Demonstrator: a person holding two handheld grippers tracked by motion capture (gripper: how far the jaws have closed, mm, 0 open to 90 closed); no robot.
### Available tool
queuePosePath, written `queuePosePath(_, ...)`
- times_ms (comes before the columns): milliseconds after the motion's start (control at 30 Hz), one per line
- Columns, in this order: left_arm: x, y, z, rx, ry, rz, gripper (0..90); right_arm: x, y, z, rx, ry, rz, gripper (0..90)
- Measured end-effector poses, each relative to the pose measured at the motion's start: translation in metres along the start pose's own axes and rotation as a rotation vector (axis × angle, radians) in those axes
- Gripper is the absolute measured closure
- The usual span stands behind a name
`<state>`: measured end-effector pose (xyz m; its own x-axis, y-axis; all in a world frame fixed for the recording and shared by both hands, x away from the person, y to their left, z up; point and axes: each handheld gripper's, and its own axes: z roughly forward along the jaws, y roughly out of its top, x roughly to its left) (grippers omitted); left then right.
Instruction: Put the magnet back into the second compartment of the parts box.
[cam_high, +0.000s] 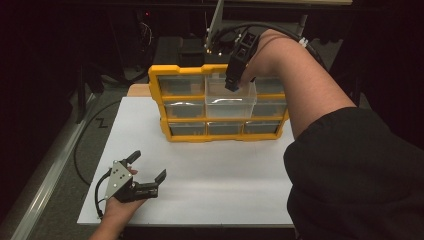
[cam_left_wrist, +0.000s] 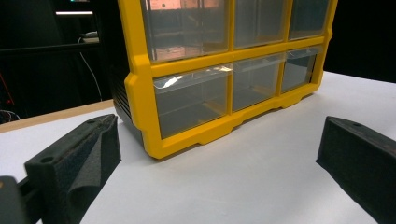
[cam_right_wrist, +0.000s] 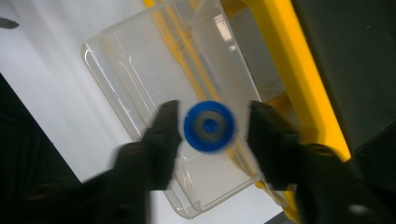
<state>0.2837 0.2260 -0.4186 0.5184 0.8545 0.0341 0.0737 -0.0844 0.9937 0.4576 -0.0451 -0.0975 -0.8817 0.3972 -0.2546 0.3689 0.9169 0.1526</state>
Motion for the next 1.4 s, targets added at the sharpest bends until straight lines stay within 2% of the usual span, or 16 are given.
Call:
queuePosePath(33,0.000,0.000,0.000,0.000,0.000,0.000,0.3,0.000,0.000,0.000,0.000,0.000,0.000,48.7)
queuePosePath(100,0.000,0.000,0.000,0.002,0.000,-0.001,0.3,0.000,-0.003,-0.004,-0.013,-0.004,0.010,41.5)
queuePosePath(200,0.000,0.000,0.001,0.002,-0.005,0.000,0.3,0.002,-0.006,-0.007,-0.019,-0.008,0.009,39.3)
queuePosePath(533,-0.001,0.000,0.002,0.007,-0.007,0.003,0.3,0.015,-0.019,-0.010,-0.014,-0.012,-0.011,38.7)
queuePosePath(867,-0.002,0.000,0.001,0.003,-0.009,0.009,0.3,0.026,-0.034,-0.012,0.002,-0.013,-0.004,39.3)
queuePosePath(1033,-0.003,0.000,0.002,0.002,-0.015,0.017,0.3,0.033,-0.040,-0.008,-0.010,-0.001,-0.014,38.8)
queuePosePath(1400,-0.004,0.000,0.003,0.006,-0.019,0.022,0.3,0.051,-0.059,0.004,-0.001,0.006,-0.020,38.2)
